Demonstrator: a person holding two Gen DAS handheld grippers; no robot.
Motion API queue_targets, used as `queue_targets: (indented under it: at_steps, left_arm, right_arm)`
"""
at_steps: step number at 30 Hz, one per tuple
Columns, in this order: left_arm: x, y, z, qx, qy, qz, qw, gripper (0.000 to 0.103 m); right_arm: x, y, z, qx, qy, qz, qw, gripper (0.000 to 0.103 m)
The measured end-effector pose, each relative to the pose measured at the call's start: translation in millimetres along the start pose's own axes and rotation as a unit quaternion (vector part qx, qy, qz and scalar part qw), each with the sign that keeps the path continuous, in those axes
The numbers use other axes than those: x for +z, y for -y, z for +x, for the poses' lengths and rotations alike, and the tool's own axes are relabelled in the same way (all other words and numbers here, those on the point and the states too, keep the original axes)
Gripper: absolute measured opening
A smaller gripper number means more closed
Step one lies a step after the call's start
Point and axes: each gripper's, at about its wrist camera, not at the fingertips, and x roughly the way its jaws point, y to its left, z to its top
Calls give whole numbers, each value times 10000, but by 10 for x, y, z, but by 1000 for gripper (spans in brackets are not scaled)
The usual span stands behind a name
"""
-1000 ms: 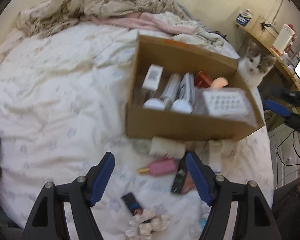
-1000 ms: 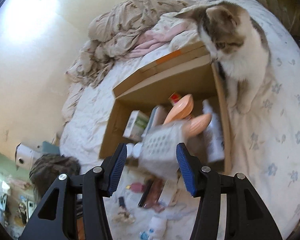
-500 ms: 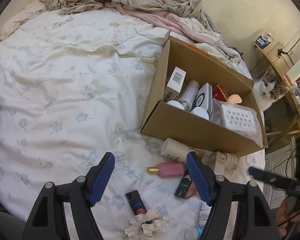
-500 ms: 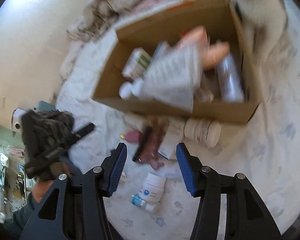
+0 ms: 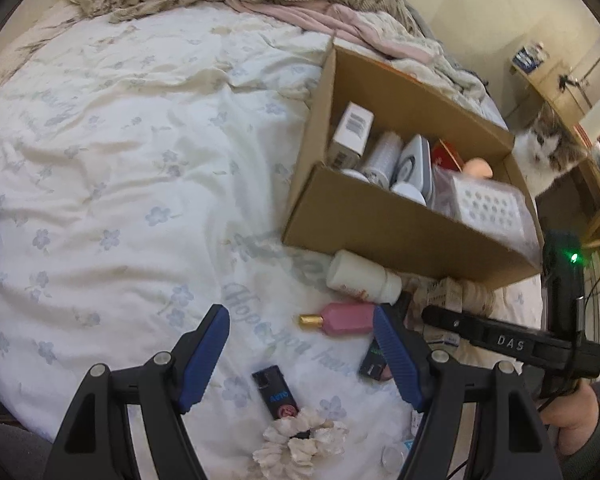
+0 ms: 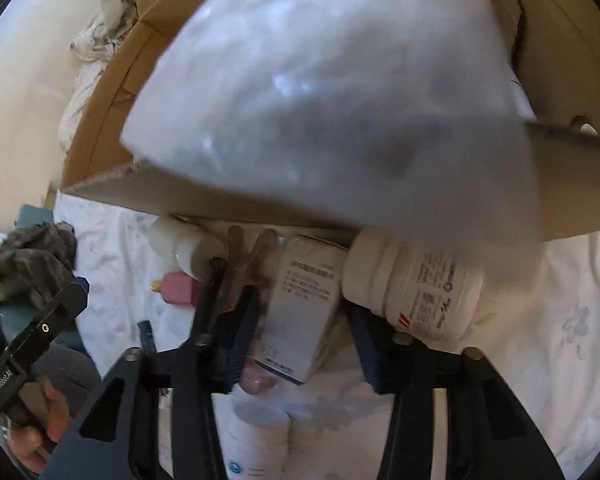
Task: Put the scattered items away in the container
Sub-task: 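Grasp the white medicine box with right gripper while left grasps white pill jar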
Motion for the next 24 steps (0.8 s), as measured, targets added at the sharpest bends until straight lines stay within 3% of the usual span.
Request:
queue_targets:
  at_steps: [2,5,8,16,19,21,22,24]
  left_arm:
    - [-33,76,44,-210,-174,144,9995,75]
    - [-156,351,110,-715,-586,700,9933,75]
    - [-335,599,171,-833,-937,1142,9855,75]
    - [-669,1147,348,-667,-1338,1392,9789,75]
    - [-775,1301,504,-268,-1330,1695,9761,75]
    - [-824,1332,584,-12,-1286,1883,9737,63]
    - [-835,1320,605,42,-1284,1921,9729,42]
    - [-823,1257,608,-18,-1326,1853,9737,40]
  right_arm:
    - [-16,-3,-79,110,40,-58,9999,31]
    - [-51,-21,-293,357,239,-120,9990,31]
    - [-95,-16,-492,549,409,-125,9976,29]
    - [-65,-12,-952,901,817,-131,9925,29]
    - [-38,-116,-1006,963,893,-145,9912,29]
    - [-31,-156,-1044,1001,926,-212,9904,29]
    - [-30,-160,-1055,1025,930,-228,9901,29]
    - [-33,-166,-1106,1063,939,-266,9895,29]
